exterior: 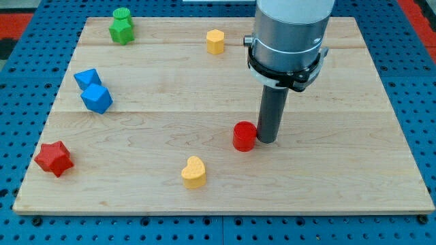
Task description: Place the red circle to the top right of the red star
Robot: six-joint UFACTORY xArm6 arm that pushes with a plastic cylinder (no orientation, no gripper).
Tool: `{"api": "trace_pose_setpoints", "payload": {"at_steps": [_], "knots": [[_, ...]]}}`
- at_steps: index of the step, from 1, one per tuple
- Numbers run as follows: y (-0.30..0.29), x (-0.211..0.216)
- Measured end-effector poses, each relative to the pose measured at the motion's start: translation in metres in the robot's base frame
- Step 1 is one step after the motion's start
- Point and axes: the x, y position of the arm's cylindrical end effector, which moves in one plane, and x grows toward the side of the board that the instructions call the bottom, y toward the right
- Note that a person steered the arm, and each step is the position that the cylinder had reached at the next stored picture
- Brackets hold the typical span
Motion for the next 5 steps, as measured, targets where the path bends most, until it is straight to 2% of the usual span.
{"api": "trace_pose_setpoints", "payload": {"at_steps": [1, 2, 3, 4, 5], "knots": [[-0.002, 0.008], [-0.039, 0.017], [-0.048, 0.017], [-0.040, 0.012], [-0.077, -0.002]]}}
